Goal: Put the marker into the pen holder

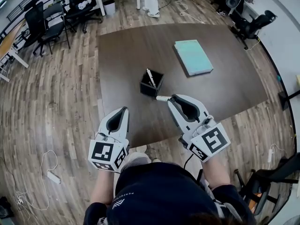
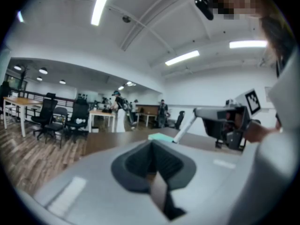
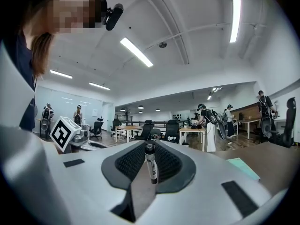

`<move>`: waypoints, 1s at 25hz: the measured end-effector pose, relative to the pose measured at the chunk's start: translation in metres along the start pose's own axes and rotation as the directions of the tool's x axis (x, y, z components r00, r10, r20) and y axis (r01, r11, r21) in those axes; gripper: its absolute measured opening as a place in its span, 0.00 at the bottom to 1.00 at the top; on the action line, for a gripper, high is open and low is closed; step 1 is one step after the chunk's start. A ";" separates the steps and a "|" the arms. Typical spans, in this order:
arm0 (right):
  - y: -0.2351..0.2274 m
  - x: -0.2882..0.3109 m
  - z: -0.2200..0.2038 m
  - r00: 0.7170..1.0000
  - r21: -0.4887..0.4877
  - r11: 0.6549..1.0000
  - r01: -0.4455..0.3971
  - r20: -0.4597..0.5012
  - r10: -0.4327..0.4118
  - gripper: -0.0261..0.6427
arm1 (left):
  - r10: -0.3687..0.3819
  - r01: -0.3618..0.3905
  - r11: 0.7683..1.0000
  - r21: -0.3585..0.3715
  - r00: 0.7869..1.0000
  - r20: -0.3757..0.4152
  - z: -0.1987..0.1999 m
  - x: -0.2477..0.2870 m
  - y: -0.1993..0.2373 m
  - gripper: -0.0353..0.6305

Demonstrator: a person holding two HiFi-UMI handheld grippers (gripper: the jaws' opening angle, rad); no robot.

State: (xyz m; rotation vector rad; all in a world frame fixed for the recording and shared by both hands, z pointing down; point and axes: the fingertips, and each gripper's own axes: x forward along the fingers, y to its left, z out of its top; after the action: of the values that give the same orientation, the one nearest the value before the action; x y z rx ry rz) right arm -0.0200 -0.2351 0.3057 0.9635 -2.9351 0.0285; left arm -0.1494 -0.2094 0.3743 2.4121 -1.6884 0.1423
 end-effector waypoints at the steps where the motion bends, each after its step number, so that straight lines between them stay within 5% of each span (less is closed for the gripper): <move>1: -0.004 0.005 -0.001 1.000 0.002 1.000 0.008 -0.002 -0.008 0.13 | -0.006 0.006 1.000 0.000 1.000 -0.004 0.000 0.005 0.004 0.06; 25: -0.059 0.080 -0.064 0.979 0.030 0.988 0.152 -0.140 -0.147 0.13 | -0.101 0.092 0.993 -0.078 0.988 -0.118 -0.036 0.078 0.060 0.06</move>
State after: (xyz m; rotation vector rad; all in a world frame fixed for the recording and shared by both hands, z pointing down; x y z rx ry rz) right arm -0.0461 -0.3279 0.3739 1.1365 -2.7403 0.1427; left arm -0.1772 -0.2932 0.4305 2.3747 -1.4959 0.2065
